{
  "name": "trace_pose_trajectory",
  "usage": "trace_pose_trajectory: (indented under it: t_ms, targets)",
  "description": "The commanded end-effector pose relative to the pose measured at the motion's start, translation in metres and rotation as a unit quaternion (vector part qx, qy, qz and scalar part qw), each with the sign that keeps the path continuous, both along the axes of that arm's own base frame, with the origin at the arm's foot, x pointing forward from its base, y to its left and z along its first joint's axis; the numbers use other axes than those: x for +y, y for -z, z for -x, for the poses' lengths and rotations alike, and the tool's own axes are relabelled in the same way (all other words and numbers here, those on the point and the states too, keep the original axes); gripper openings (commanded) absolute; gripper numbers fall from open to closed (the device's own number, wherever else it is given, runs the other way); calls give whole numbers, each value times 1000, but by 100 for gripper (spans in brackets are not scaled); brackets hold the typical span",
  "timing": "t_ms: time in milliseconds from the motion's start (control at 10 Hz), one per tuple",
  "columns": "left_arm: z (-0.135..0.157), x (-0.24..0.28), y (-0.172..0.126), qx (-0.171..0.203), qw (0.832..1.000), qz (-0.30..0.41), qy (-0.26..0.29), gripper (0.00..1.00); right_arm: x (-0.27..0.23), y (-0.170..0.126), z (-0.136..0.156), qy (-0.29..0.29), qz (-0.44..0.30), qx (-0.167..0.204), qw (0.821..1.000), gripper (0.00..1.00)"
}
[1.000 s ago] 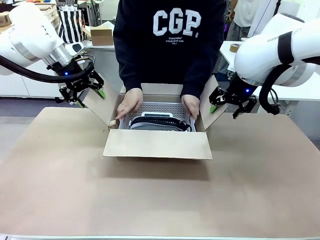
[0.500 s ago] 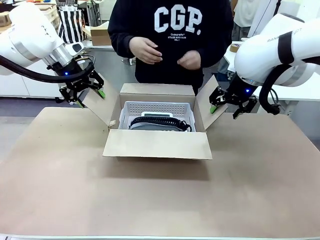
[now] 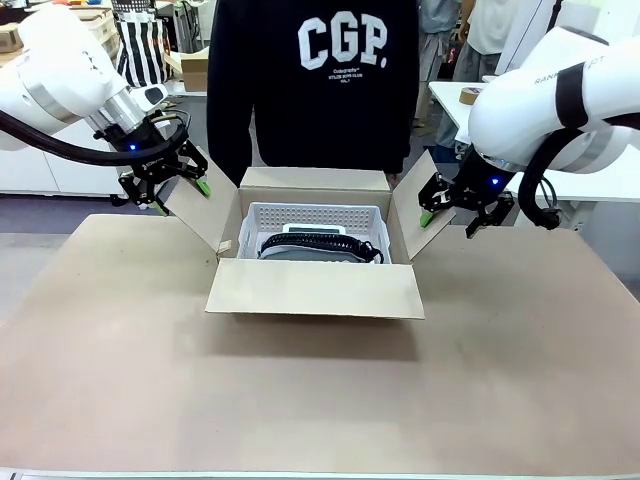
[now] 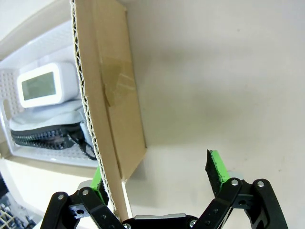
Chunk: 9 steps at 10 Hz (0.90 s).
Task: Pack the gift set into the box.
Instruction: Lift both hands away from the flaps of the Package Box.
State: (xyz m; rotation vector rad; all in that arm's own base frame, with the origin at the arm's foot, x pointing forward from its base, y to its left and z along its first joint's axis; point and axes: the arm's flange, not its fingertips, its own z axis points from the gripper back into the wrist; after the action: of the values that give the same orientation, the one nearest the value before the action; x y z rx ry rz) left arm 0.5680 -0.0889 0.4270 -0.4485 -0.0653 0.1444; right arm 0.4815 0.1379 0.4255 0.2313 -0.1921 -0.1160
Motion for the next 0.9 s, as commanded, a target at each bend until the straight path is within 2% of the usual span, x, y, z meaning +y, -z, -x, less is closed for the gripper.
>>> trace_pose_trajectory:
  t_ms: [0, 800]
  targets:
    - [1, 0, -2, 2, 1000, -11, -7, 100, 4, -1, -2, 7, 7, 8, 1000, 100]
    - [1, 0, -2, 2, 1000, -11, -7, 100, 4, -1, -2, 7, 7, 8, 1000, 100]
